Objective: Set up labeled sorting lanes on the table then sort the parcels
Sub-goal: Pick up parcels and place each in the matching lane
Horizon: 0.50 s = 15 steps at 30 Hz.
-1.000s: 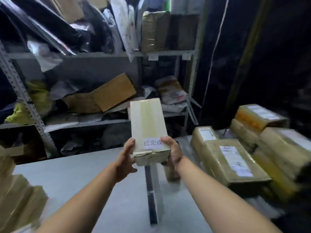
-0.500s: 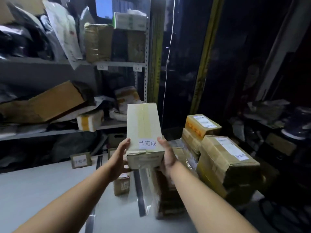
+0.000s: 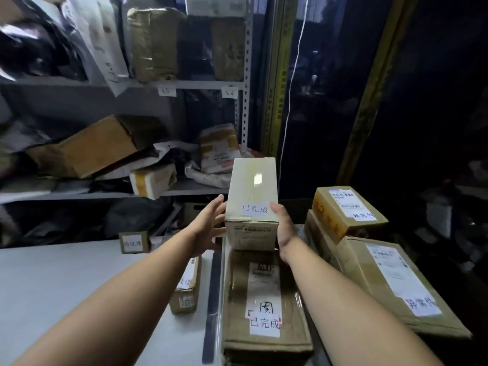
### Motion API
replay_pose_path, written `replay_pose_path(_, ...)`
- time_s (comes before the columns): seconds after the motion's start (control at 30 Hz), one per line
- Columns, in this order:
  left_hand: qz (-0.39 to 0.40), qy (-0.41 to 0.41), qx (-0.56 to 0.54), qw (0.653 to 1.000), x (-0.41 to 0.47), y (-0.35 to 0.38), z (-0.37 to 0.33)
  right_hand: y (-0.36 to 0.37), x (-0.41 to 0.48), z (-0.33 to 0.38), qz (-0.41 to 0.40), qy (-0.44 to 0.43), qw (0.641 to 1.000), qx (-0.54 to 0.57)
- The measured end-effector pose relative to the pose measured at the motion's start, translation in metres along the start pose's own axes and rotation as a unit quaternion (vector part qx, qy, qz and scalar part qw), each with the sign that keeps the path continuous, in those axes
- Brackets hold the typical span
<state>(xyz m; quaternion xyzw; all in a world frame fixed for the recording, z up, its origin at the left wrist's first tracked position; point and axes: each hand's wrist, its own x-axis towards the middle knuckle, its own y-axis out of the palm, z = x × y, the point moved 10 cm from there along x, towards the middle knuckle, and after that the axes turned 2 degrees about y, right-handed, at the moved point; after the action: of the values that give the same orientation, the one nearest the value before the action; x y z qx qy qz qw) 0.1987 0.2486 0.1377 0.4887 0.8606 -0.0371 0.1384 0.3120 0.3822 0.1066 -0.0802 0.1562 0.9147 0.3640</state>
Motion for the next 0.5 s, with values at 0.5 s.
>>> replay_pose_path(0.5,-0.082,0.049,-0.032,0.995,0.077,-0.035,0.015,-0.022,0.043,-0.019,-0.036,0.150,0.979,-0.134)
